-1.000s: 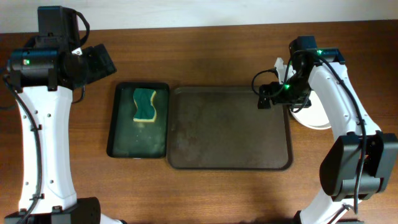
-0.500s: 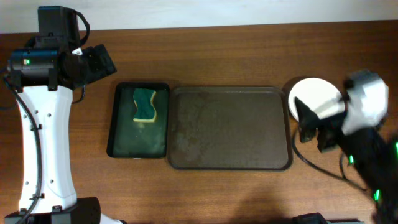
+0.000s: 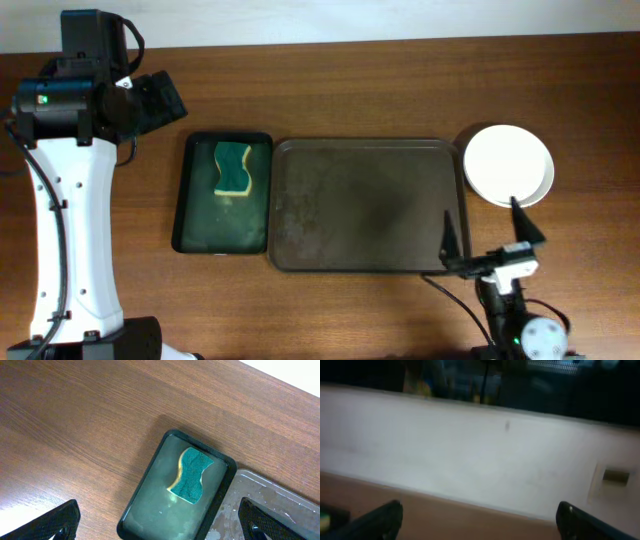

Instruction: Clean dirty plates on tray and stack at the side

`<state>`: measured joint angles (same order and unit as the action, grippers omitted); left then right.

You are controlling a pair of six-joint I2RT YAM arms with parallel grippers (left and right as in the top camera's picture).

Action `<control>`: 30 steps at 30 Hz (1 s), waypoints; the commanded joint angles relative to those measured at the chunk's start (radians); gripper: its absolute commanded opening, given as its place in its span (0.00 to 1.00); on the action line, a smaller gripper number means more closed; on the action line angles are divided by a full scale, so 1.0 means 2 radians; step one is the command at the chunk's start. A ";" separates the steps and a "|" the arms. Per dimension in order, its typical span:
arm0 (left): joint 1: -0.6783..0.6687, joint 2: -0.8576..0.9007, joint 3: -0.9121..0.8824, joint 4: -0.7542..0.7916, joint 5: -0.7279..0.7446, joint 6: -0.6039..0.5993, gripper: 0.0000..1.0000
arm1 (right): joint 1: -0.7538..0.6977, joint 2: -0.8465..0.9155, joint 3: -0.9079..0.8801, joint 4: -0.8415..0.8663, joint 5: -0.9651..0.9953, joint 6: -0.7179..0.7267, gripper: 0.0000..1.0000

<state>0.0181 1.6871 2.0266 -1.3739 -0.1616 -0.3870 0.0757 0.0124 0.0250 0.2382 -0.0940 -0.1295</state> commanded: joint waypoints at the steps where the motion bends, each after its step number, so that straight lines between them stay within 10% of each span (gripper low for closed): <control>1: -0.001 0.001 -0.002 0.000 0.000 -0.001 0.99 | -0.003 -0.005 -0.010 -0.046 0.020 0.007 0.98; 5: -0.001 0.001 -0.002 0.000 0.000 -0.001 1.00 | -0.003 -0.005 -0.010 -0.160 0.046 0.006 0.98; 30: -0.001 0.001 -0.002 0.000 0.000 -0.001 0.99 | -0.003 -0.004 -0.010 -0.160 0.052 0.002 0.98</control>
<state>0.0181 1.6871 2.0266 -1.3731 -0.1616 -0.3870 0.0746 0.0116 0.0105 -0.0746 -0.0147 -0.1314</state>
